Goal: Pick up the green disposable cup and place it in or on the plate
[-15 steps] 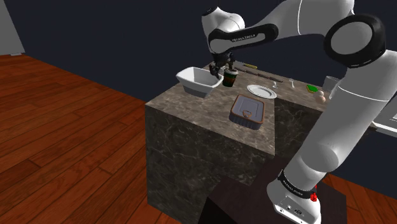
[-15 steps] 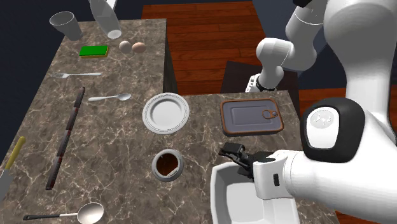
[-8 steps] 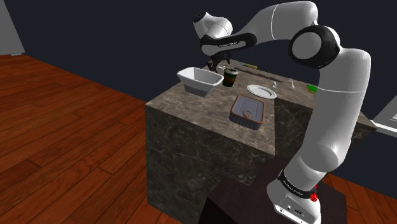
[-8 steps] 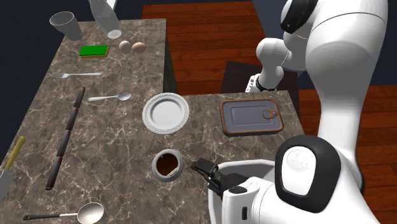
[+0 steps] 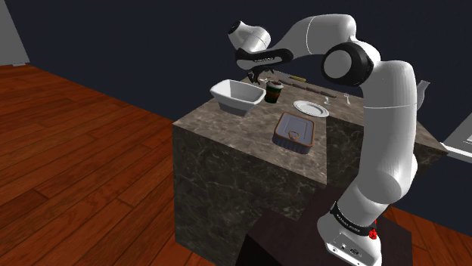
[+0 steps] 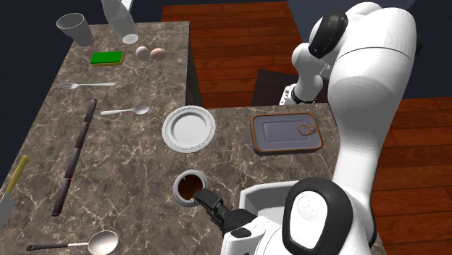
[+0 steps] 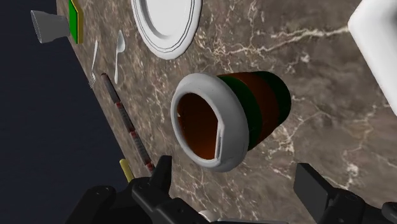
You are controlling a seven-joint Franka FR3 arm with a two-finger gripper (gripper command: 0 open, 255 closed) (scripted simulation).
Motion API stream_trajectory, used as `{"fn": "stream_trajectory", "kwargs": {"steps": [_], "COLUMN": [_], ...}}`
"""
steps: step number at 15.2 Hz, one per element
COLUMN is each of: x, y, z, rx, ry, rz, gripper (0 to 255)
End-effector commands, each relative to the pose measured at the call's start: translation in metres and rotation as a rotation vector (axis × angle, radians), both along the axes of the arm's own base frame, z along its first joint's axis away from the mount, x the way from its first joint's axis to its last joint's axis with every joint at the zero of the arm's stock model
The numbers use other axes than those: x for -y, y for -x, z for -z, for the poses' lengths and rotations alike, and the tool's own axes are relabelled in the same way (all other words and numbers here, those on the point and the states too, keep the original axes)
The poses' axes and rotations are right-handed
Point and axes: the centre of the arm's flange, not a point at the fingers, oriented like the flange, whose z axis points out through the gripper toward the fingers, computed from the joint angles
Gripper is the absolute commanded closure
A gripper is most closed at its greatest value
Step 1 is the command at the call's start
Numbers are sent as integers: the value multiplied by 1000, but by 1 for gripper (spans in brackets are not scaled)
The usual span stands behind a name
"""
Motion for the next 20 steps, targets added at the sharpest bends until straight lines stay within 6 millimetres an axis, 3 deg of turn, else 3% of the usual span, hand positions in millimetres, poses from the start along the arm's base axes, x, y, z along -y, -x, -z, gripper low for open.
{"fn": "stream_trajectory", "kwargs": {"steps": [1, 4, 11, 12, 20], "x": [8, 18, 18, 18, 18], "y": [2, 5, 5, 5, 5], "z": [8, 17, 17, 17, 17], "rx": [0, 0, 0, 0, 0], "ry": [1, 1, 1, 1, 1], "rz": [0, 0, 0, 0, 0], "gripper": [0, 0, 0, 255, 255]}}
